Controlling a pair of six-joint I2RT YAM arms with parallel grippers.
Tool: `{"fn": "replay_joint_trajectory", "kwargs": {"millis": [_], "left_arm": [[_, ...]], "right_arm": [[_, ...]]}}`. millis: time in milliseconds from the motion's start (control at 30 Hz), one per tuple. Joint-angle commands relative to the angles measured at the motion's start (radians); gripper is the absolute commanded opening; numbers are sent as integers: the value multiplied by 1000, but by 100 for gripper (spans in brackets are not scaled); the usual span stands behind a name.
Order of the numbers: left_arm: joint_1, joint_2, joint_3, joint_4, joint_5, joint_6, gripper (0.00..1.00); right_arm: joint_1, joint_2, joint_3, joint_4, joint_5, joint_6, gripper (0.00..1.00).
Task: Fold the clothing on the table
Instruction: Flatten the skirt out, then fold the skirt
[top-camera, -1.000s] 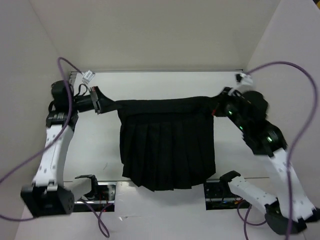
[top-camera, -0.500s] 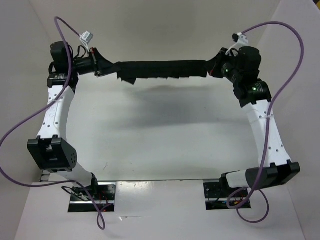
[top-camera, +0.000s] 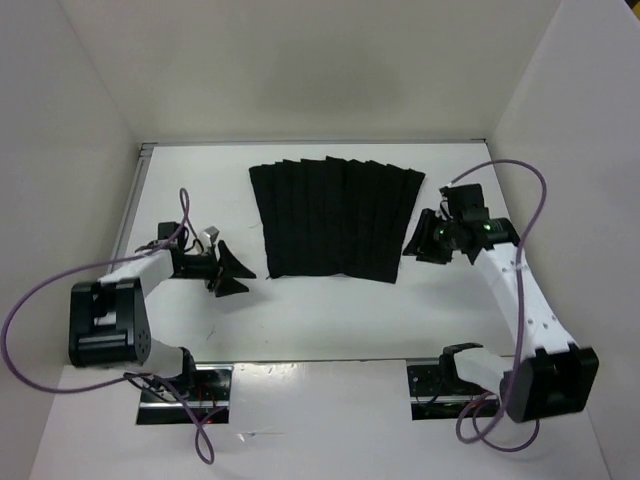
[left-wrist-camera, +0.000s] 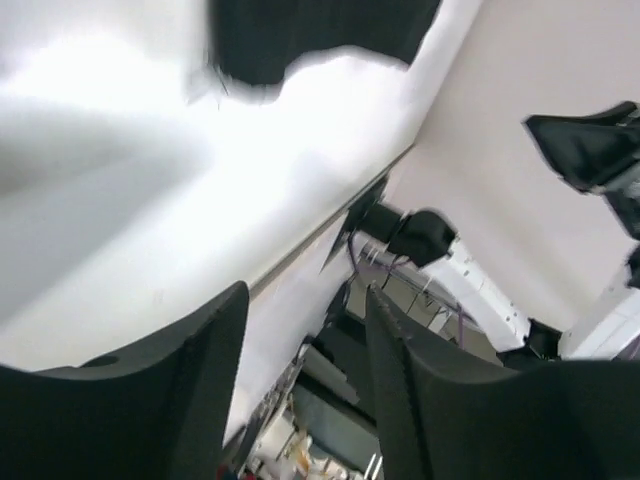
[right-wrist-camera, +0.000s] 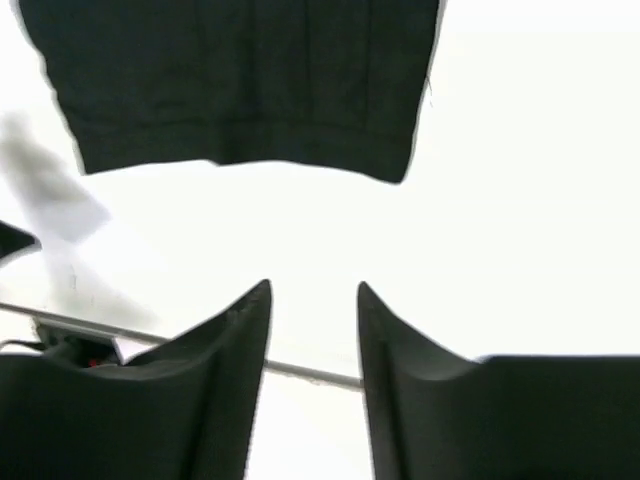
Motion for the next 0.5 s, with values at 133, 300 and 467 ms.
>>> {"fn": "replay_joint_trajectory", "kwargs": {"millis": [133, 300, 467], "left_arm": [[-2, -235, 88, -22, -88, 9, 63], [-36, 30, 324, 82, -63, -30, 38], [-86, 130, 413, 38, -242, 29, 52]], "right_arm": [[-3, -134, 150, -119, 140, 44, 47], [-3, 28, 127, 136, 84, 64, 39], [-3, 228, 162, 205, 115, 53, 39]]}}
